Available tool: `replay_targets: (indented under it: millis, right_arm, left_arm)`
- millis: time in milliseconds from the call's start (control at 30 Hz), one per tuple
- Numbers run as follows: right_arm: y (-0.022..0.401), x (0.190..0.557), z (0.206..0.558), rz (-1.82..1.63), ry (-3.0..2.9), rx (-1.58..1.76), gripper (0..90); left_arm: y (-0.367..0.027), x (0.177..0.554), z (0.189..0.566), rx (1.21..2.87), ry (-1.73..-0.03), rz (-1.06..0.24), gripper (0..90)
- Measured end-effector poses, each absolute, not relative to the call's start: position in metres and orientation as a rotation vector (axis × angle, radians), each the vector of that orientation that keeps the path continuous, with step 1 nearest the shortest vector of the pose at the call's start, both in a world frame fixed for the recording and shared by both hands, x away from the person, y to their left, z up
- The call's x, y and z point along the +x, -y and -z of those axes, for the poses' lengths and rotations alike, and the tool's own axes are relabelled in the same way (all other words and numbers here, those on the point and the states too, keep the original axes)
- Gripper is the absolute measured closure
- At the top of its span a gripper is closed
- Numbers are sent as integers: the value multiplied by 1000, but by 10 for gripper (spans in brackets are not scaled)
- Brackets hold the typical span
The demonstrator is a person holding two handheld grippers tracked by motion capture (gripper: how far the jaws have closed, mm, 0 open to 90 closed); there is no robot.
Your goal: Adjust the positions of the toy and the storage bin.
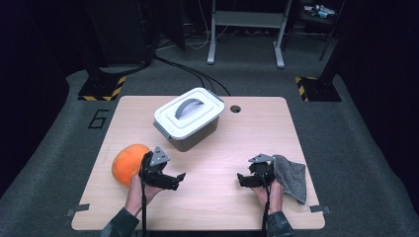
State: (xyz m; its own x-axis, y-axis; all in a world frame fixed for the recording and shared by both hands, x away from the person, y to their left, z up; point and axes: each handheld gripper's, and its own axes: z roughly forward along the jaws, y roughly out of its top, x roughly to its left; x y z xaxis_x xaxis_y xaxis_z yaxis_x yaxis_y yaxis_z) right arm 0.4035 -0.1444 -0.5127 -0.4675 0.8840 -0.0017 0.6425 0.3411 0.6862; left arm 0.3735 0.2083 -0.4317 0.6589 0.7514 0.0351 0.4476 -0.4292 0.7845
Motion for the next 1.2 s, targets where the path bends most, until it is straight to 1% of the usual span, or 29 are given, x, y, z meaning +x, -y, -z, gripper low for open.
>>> replay_targets:
  millis: [167, 467, 667, 1200]
  right_arm:
    - [143, 407, 518, -879, -2223, 1354, 113]
    - [145, 410, 524, -893, -2212, 1354, 94]
    - [146, 409, 526, -919, -2192, 1362, 81]
    - [148, 409, 527, -926, -2193, 1340, 78]
  left_arm:
    - [-211, 393, 414, 2070, -941, -480, 16]
    - [-210, 417, 389, 2067, -943, -521, 20]
    - [-207, 433, 378, 2062, -955, -520, 24]
    - [-207, 496, 370, 2087, -1029, -527, 52]
